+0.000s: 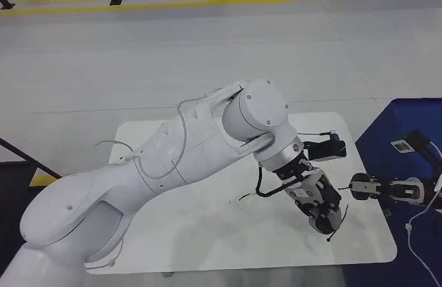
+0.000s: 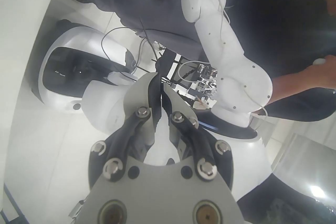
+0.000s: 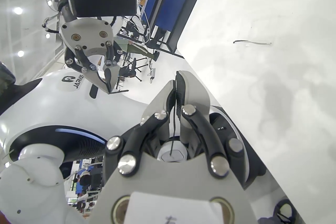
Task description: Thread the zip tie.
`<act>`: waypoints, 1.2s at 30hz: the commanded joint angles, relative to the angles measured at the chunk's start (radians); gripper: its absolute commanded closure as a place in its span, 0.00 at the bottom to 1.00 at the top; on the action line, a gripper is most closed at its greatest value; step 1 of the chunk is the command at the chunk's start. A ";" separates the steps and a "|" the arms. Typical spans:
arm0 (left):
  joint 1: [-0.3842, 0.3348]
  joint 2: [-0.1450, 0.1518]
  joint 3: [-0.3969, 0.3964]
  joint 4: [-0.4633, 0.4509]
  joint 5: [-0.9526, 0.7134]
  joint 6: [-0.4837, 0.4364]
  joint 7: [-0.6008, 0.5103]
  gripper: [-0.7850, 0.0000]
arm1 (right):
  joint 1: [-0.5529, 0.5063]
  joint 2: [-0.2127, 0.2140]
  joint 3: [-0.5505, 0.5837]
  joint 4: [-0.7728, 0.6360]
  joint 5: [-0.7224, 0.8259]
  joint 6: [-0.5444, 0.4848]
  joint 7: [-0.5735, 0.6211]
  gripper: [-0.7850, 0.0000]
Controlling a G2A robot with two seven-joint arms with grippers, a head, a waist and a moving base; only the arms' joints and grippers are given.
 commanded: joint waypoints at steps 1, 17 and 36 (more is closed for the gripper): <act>0.024 -0.001 -0.003 0.000 -0.022 0.023 0.008 1.00 | -0.023 0.001 -0.006 -0.016 0.007 -0.013 0.004 1.00; 0.017 0.004 0.108 0.045 -0.190 0.086 0.071 1.00 | -0.125 0.068 -0.016 -0.005 0.129 -0.081 0.004 1.00; -0.016 -0.023 0.168 0.106 -0.247 0.072 0.056 1.00 | -0.146 0.134 -0.035 -0.010 0.182 -0.098 0.004 1.00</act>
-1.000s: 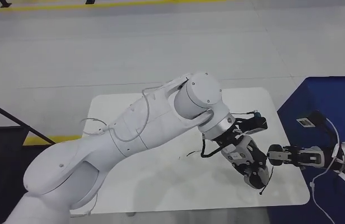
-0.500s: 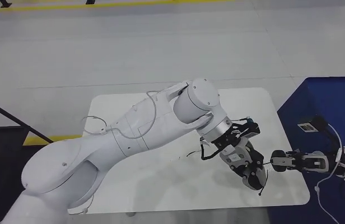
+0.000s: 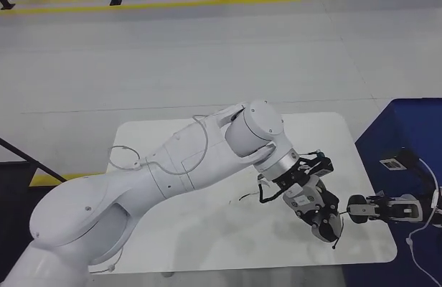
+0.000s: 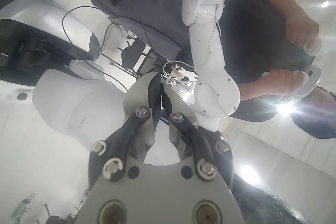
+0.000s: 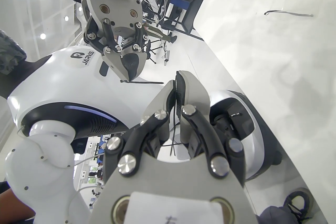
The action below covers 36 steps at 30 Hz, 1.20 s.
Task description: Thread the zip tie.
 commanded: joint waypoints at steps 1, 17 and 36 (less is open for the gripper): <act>-0.003 -0.003 0.003 0.011 -0.004 -0.003 -0.003 1.00 | 0.000 0.000 0.000 0.000 0.000 0.000 0.000 1.00; 0.007 -0.012 0.009 0.046 -0.007 -0.016 -0.016 1.00 | 0.000 0.000 0.000 0.000 0.000 0.000 0.000 1.00; 0.019 0.000 0.009 0.039 -0.006 -0.009 -0.009 1.00 | 0.000 0.000 0.000 0.000 0.000 0.000 0.000 1.00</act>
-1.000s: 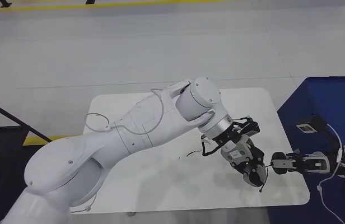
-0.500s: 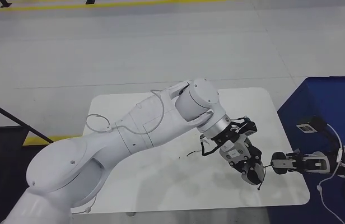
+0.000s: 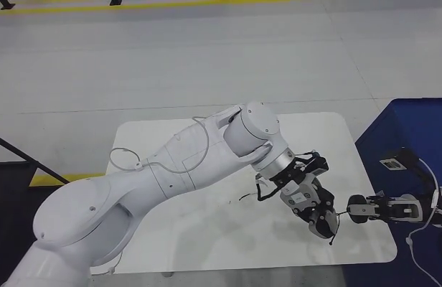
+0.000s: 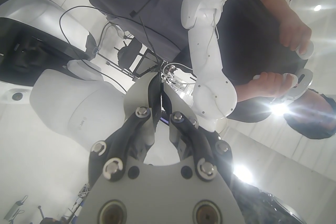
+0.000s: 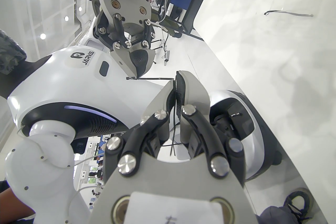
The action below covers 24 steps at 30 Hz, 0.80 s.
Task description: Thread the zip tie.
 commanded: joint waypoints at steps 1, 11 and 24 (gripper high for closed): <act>0.003 0.002 0.000 0.003 0.002 0.001 0.001 1.00 | 0.000 0.000 0.000 0.000 0.000 0.000 0.000 1.00; 0.003 0.006 0.000 -0.004 0.000 0.010 0.010 1.00 | 0.000 0.000 0.000 0.000 0.000 0.000 0.000 1.00; 0.016 0.012 0.000 -0.018 -0.005 0.022 0.022 1.00 | 0.000 0.000 0.000 0.000 0.000 0.000 0.000 1.00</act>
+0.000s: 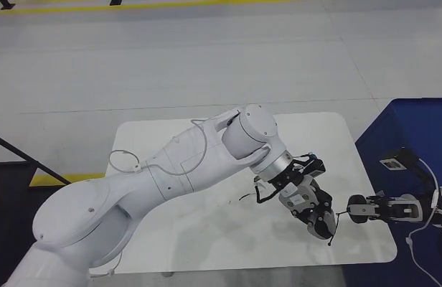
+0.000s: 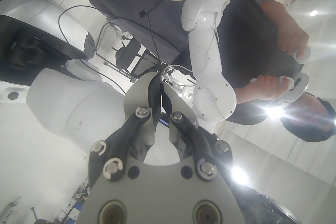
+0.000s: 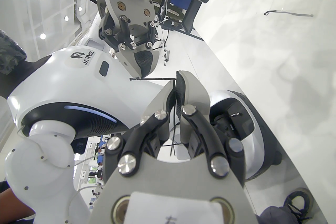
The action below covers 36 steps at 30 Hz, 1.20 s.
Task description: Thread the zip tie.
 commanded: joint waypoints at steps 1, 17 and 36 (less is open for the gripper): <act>0.000 0.001 0.000 -0.001 -0.001 0.001 0.001 1.00 | 0.000 0.000 0.000 0.000 0.000 0.000 0.000 1.00; 0.001 0.011 0.000 -0.015 -0.016 0.010 0.010 1.00 | 0.000 0.000 0.000 0.000 0.000 0.000 0.000 1.00; -0.007 0.015 0.000 -0.014 -0.021 -0.004 -0.004 1.00 | 0.000 0.000 0.000 0.000 0.000 0.000 0.000 1.00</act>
